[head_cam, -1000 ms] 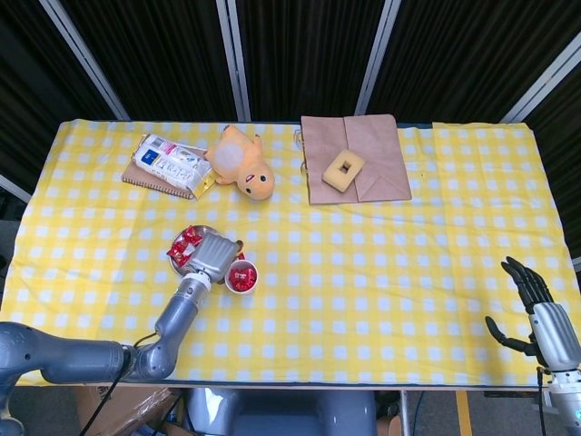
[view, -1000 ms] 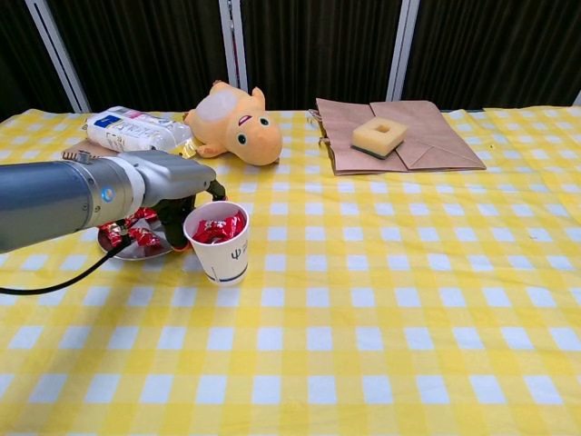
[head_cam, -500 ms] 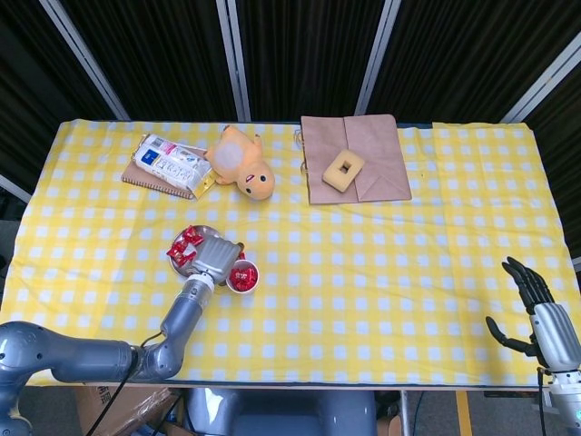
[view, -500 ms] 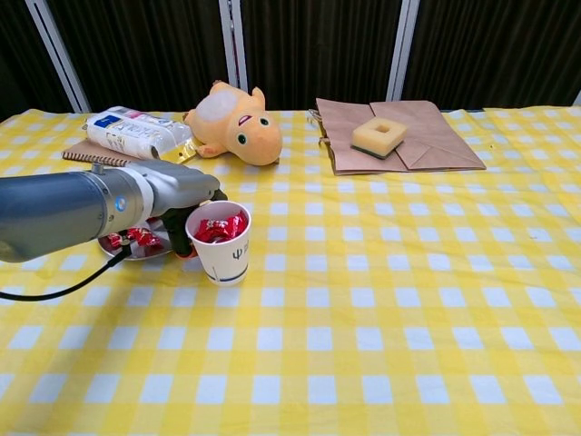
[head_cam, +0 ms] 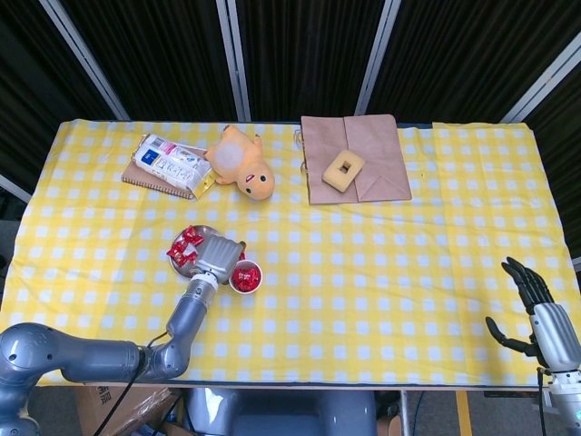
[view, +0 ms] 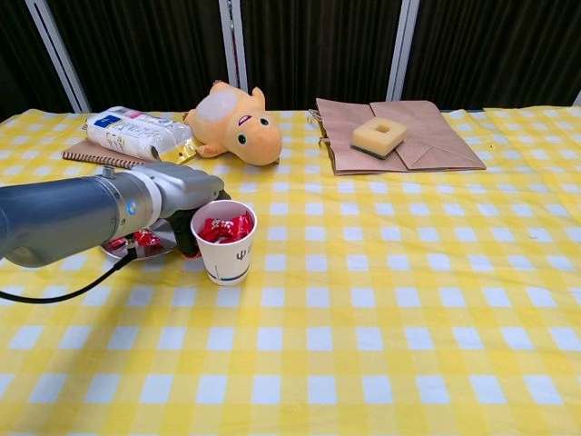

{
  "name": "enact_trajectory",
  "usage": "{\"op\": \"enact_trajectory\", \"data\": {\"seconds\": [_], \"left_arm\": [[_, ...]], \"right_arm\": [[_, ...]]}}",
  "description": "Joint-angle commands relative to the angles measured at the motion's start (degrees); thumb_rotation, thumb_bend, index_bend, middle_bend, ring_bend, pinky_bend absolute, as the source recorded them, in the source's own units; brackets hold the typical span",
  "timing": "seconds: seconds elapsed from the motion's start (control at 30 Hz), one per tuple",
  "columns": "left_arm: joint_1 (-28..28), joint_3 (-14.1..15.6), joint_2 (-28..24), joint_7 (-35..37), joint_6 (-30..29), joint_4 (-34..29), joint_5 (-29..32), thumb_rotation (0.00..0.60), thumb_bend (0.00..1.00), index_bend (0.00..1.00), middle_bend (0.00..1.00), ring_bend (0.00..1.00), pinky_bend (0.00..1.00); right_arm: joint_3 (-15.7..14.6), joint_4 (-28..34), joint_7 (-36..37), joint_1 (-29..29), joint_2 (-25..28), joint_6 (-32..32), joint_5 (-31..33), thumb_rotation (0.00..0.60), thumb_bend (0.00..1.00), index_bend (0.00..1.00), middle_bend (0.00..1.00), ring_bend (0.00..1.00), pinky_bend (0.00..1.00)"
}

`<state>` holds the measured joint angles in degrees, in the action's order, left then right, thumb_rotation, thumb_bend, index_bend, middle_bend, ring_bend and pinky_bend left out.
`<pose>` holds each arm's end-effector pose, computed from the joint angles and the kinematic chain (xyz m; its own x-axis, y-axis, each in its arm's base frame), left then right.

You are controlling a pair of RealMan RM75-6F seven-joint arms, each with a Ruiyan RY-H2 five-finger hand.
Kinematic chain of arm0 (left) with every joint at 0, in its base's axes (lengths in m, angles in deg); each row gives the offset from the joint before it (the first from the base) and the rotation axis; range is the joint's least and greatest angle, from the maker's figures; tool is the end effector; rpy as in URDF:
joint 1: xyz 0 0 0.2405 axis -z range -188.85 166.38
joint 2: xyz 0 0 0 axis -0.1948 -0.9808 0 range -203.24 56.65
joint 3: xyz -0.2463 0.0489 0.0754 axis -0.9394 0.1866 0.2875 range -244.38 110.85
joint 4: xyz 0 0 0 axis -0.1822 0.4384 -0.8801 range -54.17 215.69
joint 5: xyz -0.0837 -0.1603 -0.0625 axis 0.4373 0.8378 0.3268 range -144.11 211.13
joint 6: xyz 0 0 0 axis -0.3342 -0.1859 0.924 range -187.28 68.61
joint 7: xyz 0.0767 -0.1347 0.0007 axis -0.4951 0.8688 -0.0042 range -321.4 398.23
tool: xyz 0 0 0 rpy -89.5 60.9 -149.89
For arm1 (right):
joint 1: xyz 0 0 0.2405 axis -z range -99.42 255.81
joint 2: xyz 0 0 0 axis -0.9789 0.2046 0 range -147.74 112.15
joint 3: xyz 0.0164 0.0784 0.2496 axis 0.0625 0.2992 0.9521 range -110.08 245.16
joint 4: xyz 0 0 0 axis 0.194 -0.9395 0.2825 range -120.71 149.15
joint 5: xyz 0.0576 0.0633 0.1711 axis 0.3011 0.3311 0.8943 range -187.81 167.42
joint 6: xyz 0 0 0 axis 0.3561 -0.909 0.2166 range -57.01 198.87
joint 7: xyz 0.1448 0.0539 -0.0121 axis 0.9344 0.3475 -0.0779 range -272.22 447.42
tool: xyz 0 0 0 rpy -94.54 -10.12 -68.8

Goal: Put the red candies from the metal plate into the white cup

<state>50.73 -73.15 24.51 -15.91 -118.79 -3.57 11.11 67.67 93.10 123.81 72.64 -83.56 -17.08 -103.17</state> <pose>-0.1061 0.3673 -0.0624 0.7112 0.3739 0.5953 0.7020 -0.3321 -0.6300 -0.3295 -0.1880 0.1834 -0.0077 -0.0576 0.9983 -0.9928 -0.1190 -0.0145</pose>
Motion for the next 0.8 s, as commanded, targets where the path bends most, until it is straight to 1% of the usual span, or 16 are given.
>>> {"op": "enact_trajectory", "data": {"seconds": [0.03,0.37,0.8], "left_arm": [[-0.02,-0.01,0.08,-0.16,-0.10,0.11,0.07,0.600,0.38,0.30,0.91,0.96,0.97],[-0.16,-0.22,0.04,-0.39,-0.30,0.01,0.14,0.600,0.38,0.35,0.91,0.96,0.97],[-0.62,-0.05,-0.01,-0.37,-0.19,-0.06,-0.16,0.600,0.44,0.42,0.92,0.96,0.97]], "right_arm": [[-0.02,-0.02,0.00,0.00,-0.01,0.02,-0.01,0.600,0.42,0.00,0.00,0.00,0.00],[-0.04,-0.03,-0.07,-0.04,-0.07,0.12,-0.02,0.600,0.42,0.00,0.00,0.00,0.00],[-0.10,-0.01,-0.10,-0.02,-0.05,0.05,-0.12,0.600,0.42,0.00,0.00,0.00,0.00]]}}
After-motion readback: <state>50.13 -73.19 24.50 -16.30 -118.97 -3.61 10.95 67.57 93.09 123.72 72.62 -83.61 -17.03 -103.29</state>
